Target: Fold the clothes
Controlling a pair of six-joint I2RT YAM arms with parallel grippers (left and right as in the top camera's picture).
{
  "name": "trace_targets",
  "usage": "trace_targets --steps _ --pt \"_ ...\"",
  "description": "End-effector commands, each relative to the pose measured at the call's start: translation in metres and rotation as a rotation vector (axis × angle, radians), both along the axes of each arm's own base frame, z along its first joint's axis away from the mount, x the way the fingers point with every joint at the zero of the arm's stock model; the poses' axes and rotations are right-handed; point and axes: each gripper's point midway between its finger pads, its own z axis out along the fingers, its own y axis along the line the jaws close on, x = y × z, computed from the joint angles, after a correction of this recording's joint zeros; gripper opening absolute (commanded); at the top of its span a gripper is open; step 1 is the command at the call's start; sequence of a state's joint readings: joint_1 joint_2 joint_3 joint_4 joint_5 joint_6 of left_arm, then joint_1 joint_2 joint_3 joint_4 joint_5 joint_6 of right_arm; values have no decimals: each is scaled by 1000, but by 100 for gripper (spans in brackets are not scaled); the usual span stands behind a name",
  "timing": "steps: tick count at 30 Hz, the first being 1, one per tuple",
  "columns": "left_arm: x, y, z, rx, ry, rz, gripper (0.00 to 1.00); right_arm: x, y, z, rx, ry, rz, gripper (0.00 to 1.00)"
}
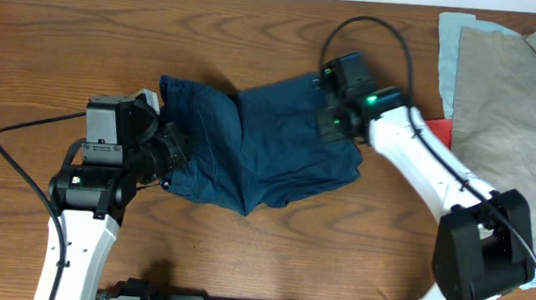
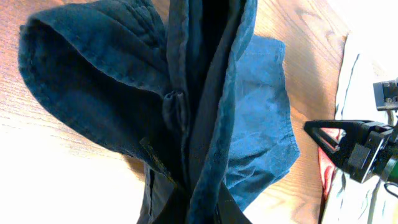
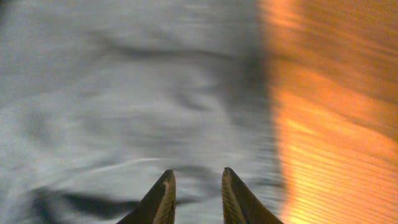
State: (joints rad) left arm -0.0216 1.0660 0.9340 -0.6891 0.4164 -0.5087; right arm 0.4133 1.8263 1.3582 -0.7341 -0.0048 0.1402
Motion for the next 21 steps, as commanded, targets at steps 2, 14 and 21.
trace_targets --steps 2,14,21 --pt "8 -2 16 -17 -51 2 6 3 -45 -21 -95 51 -80 21" --pt "19 -5 16 -92 -29 73 6 -30 -54 -78 -97 208 -90 16" --pt "35 -25 25 -250 -33 50 6 -60 -37 -101 -90 257 -70 13"
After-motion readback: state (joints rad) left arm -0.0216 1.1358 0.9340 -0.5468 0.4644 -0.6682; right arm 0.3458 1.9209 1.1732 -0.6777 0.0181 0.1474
